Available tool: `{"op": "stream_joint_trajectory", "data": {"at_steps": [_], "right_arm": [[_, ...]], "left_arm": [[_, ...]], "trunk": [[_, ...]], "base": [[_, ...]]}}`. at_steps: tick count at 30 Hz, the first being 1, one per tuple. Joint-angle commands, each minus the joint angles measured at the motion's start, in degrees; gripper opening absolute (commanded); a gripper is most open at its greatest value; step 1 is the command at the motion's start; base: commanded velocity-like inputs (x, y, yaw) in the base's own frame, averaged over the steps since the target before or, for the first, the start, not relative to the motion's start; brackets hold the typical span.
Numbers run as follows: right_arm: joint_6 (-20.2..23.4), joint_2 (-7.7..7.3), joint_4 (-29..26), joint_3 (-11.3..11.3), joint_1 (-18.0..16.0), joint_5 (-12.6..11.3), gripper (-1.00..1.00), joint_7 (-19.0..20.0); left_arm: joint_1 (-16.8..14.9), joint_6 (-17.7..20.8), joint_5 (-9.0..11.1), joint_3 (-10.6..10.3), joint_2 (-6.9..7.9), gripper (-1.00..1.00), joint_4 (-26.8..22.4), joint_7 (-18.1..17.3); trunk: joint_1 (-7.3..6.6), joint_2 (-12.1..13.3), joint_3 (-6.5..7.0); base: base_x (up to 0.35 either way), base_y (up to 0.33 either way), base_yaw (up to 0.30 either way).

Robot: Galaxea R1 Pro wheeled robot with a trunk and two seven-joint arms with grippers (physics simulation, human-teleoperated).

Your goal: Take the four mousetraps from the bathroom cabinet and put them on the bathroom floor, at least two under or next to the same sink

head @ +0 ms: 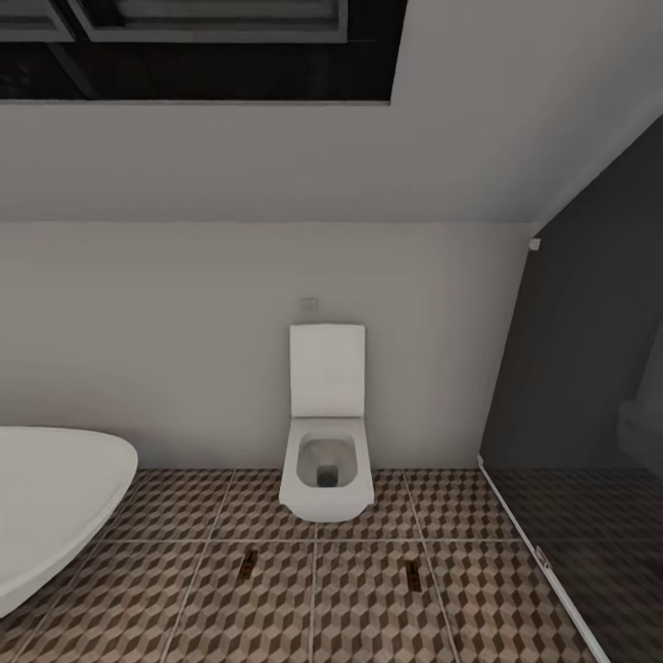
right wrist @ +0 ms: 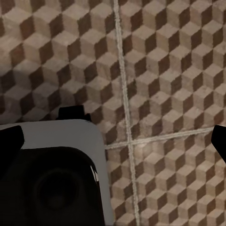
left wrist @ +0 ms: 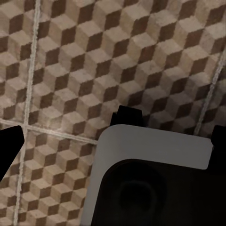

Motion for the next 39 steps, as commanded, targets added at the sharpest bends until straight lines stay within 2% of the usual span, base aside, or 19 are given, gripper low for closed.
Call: {"op": "stream_joint_trajectory", "data": {"at_steps": [1, 18, 39], "right_arm": [[-0.33, 0.01, 0.17, 0.51, -0.08, -0.52, 1.00, 0.13], [-0.16, 0.27, 0.20, 0.67, -0.08, -0.06, 1.00, 1.04], [-0.24, 0.87, 0.17, 0.92, -0.07, 0.00, 1.00, 1.08]], "left_arm": [[-0.02, 0.12, -0.60, 0.47, -0.01, 1.00, -0.02, 0.13], [0.03, 0.10, -0.68, 0.45, -0.18, 1.00, -0.02, 0.13], [0.11, 0.02, -0.92, 0.40, -1.36, 1.00, -0.02, 0.13]], "trunk": [[-0.23, 0.38, 0.13], [-3.97, 7.20, 3.18], [-8.58, 15.62, 6.95]], "base": [[0.000, 0.000, 0.000], [0.000, 0.000, 0.000], [0.000, 0.000, 0.000]]}}
